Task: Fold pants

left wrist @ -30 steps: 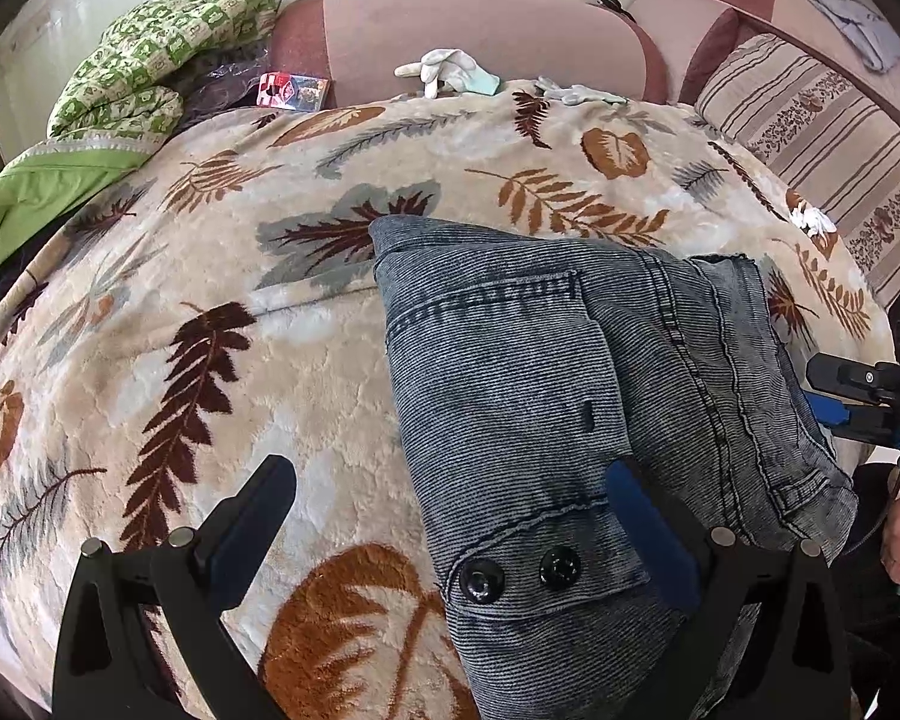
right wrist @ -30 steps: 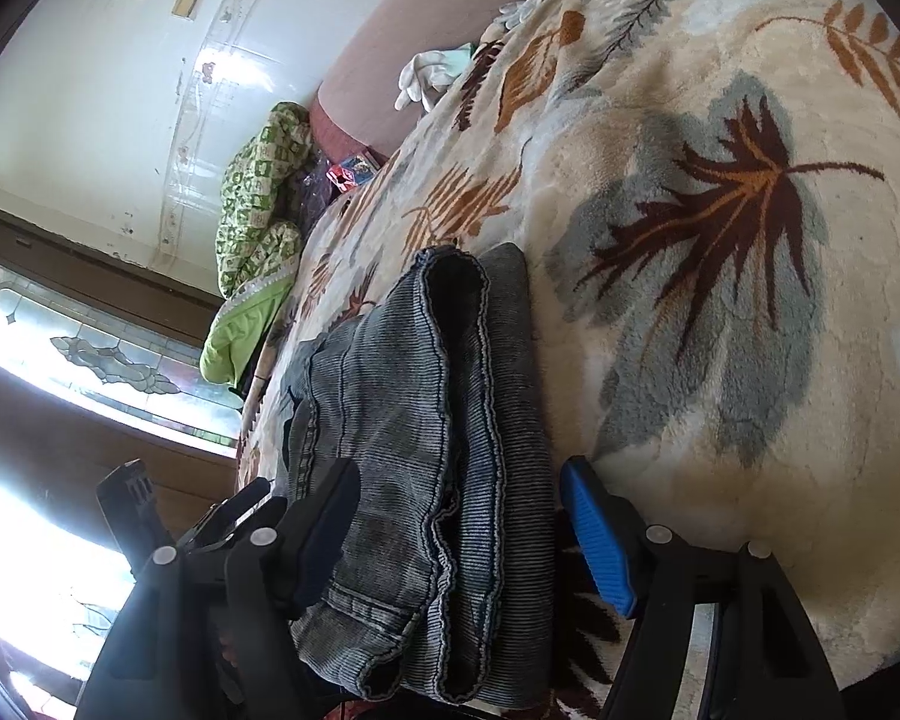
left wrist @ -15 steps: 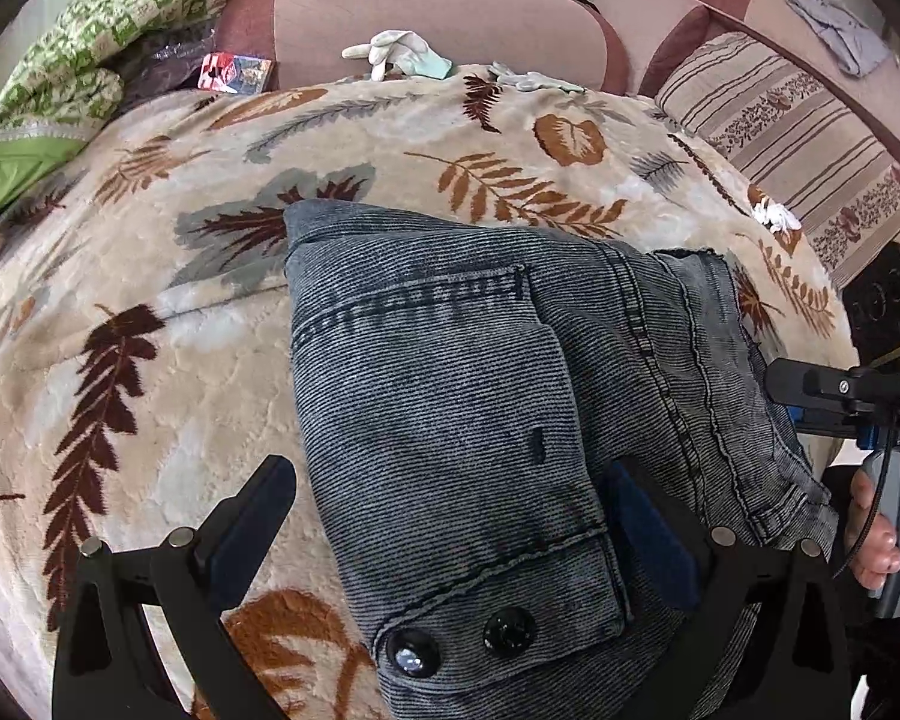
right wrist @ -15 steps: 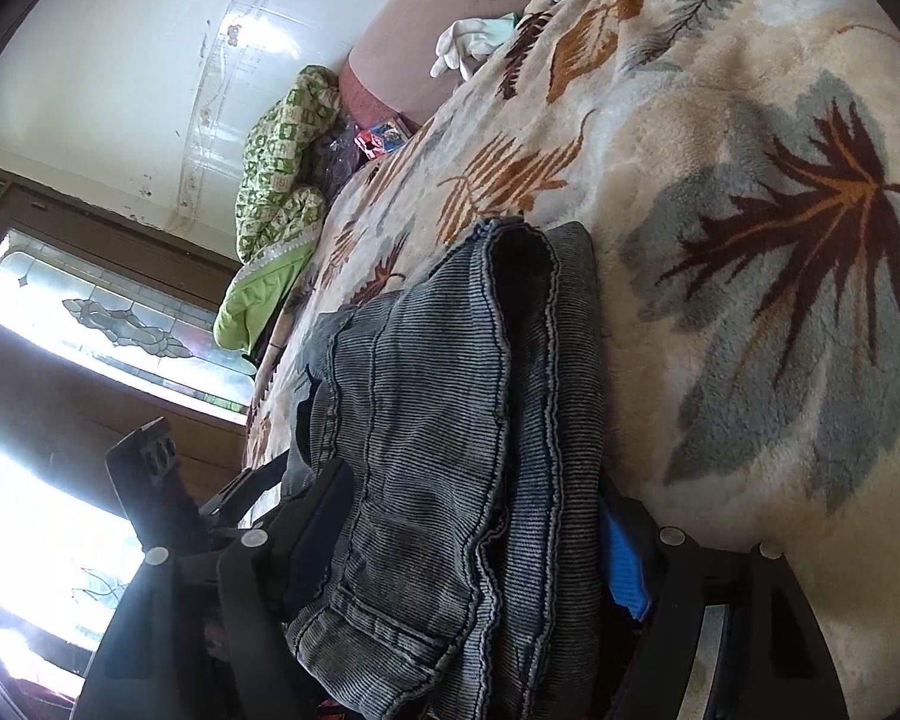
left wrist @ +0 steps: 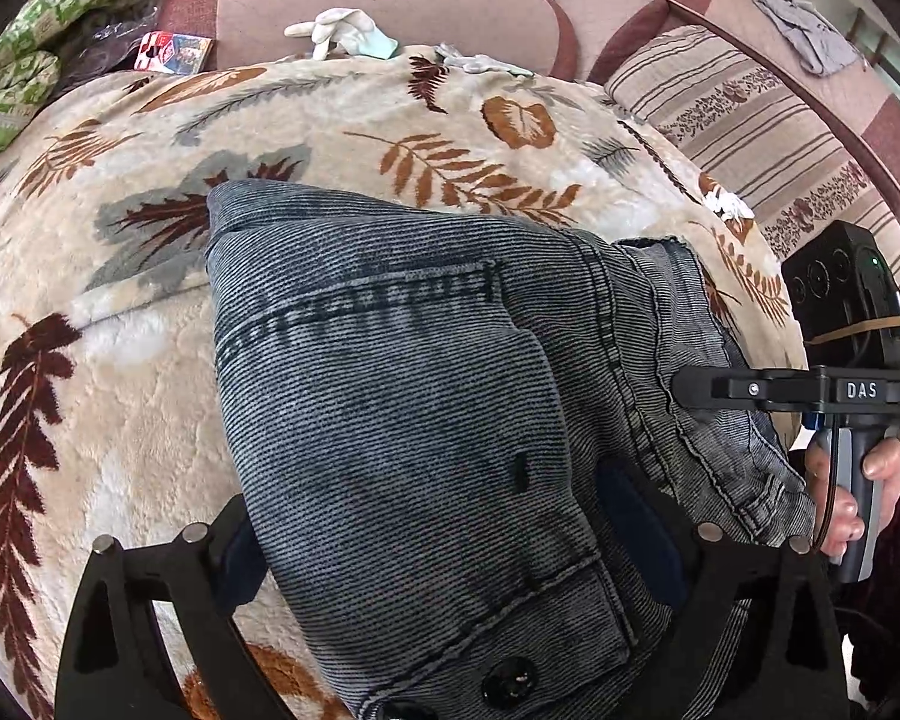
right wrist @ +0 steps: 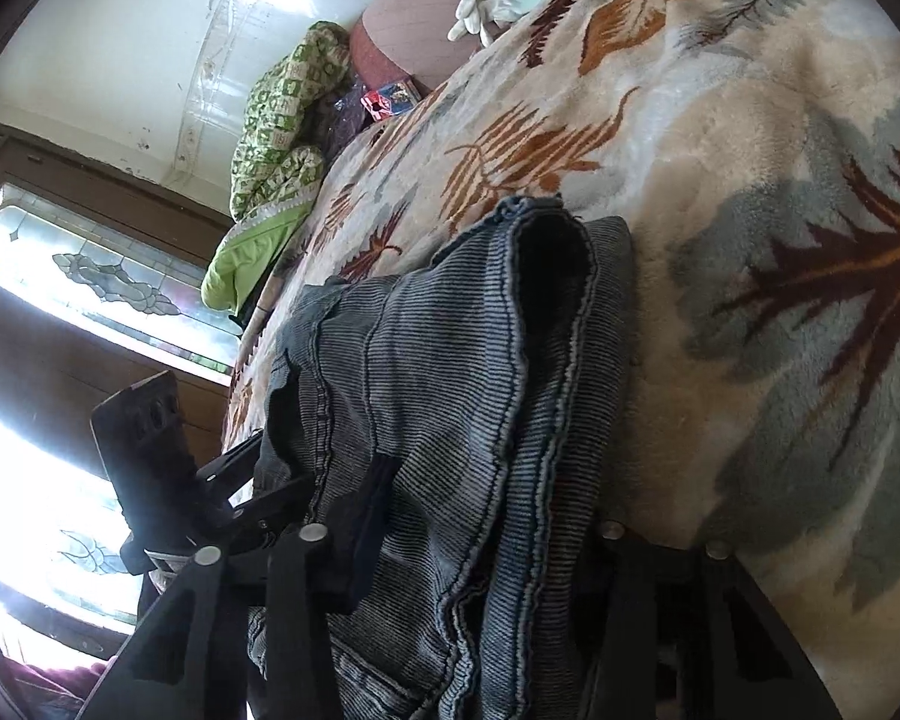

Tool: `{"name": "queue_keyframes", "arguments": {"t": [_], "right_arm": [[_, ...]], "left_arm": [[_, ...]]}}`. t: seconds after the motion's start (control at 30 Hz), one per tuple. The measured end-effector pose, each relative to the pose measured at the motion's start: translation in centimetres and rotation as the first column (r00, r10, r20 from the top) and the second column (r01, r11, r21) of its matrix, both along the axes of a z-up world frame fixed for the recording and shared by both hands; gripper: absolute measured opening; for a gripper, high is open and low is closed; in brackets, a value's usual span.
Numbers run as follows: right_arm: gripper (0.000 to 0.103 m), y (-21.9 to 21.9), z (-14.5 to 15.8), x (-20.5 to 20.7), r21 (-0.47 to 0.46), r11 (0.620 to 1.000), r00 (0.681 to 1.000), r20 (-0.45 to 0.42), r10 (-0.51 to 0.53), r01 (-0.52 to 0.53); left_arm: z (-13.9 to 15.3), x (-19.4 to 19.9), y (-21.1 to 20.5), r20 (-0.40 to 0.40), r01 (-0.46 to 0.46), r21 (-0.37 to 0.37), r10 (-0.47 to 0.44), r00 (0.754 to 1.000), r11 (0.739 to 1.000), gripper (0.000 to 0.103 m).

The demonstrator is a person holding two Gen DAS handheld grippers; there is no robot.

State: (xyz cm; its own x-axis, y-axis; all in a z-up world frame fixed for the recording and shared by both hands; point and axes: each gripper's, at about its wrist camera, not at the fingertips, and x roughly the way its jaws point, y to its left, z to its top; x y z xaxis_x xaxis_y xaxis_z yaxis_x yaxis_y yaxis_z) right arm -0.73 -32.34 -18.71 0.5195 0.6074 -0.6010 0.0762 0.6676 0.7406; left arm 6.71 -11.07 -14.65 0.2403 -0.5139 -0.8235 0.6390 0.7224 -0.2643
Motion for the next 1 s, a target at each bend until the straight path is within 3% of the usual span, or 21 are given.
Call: {"name": "queue_keyframes", "arguments": {"t": [0.13, 0.2, 0.4, 0.5, 0.73, 1.0], "right_arm": [[0.039, 0.3, 0.4, -0.3, -0.038, 0.999, 1.000, 0.021, -0.002, 0.003], [0.037, 0.8, 1.1, -0.6, -0.072, 0.997, 0.998, 0.057, 0.003, 0.002], [0.037, 2.2, 3.5, -2.0, -0.155, 0.988, 0.979, 0.200, 0.035, -0.004], [0.037, 2.6, 3.8, -2.2, -0.194, 0.981, 0.978, 0.205, 0.041, 0.000], [0.037, 3.1, 5.1, -2.3, -0.235, 0.972, 0.966, 0.250, 0.064, -0.003], [0.037, 4.2, 6.5, 1.3, -0.237, 0.971, 0.954, 0.284, 0.095, -0.026]], "left_arm": [[0.5, -0.6, 0.3, 0.031, -0.004, -0.008, 0.004, 1.000, 1.000, 0.081], [1.1, -1.2, 0.2, 0.060, -0.002, -0.005, 0.002, 0.998, 1.000, 0.066], [2.7, -1.7, 0.2, 0.101, -0.047, 0.005, 0.046, 0.994, 0.999, 0.035], [3.3, -1.3, 0.8, 0.070, -0.069, -0.019, 0.070, 0.995, 0.997, 0.031], [4.4, -1.6, 1.2, 0.097, -0.084, 0.003, 0.083, 0.992, 0.996, 0.030], [5.8, 1.6, 2.0, 0.128, -0.155, 0.020, 0.151, 0.980, 0.988, 0.030]]}}
